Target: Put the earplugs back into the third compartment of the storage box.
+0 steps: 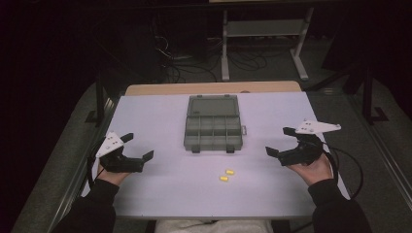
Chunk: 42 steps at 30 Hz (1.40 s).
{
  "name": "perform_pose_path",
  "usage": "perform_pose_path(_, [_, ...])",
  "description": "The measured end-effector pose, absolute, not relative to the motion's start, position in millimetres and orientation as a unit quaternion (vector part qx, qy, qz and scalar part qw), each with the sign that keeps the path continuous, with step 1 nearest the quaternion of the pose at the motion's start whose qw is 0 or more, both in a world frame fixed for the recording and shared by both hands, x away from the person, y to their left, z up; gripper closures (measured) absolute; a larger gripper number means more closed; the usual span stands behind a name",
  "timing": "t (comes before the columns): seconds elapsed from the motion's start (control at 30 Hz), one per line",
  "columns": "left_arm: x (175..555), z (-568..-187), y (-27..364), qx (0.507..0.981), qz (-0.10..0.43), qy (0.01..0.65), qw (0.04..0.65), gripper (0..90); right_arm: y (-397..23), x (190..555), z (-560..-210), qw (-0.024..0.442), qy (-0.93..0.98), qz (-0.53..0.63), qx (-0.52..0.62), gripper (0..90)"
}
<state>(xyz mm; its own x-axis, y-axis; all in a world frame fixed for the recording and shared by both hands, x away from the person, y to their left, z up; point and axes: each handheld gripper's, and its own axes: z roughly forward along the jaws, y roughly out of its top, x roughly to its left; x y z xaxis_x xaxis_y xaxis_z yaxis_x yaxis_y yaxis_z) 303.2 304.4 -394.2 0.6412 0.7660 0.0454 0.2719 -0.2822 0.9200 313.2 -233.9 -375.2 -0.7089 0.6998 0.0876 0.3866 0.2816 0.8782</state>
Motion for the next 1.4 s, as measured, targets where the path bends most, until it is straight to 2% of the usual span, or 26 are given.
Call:
perform_pose_path(0.53, [303, -395, 304, 0.764, 0.247, 0.339, 0.491, 0.0, -198, 324, -368, 0.132, 0.828, 0.452, 0.303, 0.4])
perform_pose_path(0.87, [303, -395, 304, 0.765, 0.244, 0.336, 0.493, 0.0, -180, 330, -371, 0.098, 0.851, 0.431, 0.283, 0.4])
perform_pose_path(1.4, [303, -395, 304, 0.763, 0.246, 0.339, 0.492, 0.0, -148, 335, -377, 0.071, 0.879, 0.399, 0.249, 0.5])
